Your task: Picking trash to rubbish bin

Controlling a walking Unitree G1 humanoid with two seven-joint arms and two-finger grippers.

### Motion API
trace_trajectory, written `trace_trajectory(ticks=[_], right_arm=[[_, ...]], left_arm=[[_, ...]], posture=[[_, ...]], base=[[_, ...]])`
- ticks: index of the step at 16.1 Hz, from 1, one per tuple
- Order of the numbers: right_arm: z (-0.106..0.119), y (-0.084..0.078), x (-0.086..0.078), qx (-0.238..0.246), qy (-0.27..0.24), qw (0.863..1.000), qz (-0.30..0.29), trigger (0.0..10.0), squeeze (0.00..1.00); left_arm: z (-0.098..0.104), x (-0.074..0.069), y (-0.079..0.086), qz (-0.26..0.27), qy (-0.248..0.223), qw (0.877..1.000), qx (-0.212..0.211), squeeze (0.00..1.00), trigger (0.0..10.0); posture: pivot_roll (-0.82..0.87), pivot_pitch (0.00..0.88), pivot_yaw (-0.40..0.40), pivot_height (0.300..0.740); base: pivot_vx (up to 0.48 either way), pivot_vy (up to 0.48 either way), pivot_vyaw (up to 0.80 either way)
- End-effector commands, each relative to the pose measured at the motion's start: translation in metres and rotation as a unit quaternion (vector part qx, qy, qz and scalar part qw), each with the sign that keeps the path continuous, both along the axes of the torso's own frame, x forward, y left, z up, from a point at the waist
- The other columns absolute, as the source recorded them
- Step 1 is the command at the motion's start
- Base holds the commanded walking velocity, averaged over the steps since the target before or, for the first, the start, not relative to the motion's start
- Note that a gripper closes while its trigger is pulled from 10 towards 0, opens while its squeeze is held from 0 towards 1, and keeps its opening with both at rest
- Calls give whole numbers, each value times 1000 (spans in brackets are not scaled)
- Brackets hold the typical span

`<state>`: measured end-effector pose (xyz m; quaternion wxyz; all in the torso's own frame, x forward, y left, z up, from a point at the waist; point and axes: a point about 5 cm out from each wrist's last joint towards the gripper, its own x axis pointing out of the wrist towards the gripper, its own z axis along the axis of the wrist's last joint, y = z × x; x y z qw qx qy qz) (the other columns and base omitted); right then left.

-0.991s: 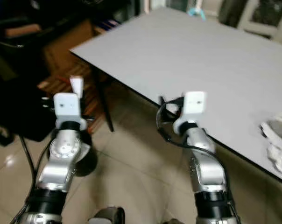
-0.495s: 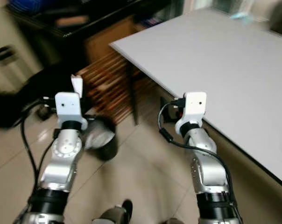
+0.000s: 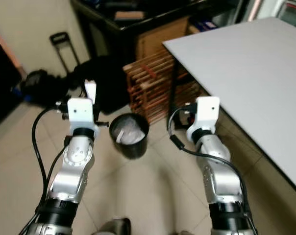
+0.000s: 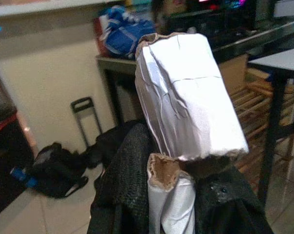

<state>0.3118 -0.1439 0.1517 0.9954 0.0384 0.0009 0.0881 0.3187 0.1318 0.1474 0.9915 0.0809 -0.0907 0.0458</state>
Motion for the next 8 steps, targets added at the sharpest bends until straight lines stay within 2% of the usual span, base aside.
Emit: trace_trajectory(ticks=[1, 3, 8], right_arm=[[0, 5, -1, 5, 4, 1000, 11, 10000, 0], [-2, 7, -1, 10, 12, 1000, 16, 10000, 0], [-3, 6, -1, 9, 14, 1000, 16, 10000, 0]], left_arm=[[-3, -1, 5, 9, 7, 1000, 3, 0, 10000], [-6, -1, 1, -7, 19, 1000, 4, 0, 10000], [-8, -2, 4, -2, 29, 1000, -10, 0, 10000]], posture=[[-50, 130, 17, 740], [-47, 130, 14, 740], [-43, 148, 9, 740]], base=[[0, 0, 800], [0, 0, 0], [0, 0, 0]])
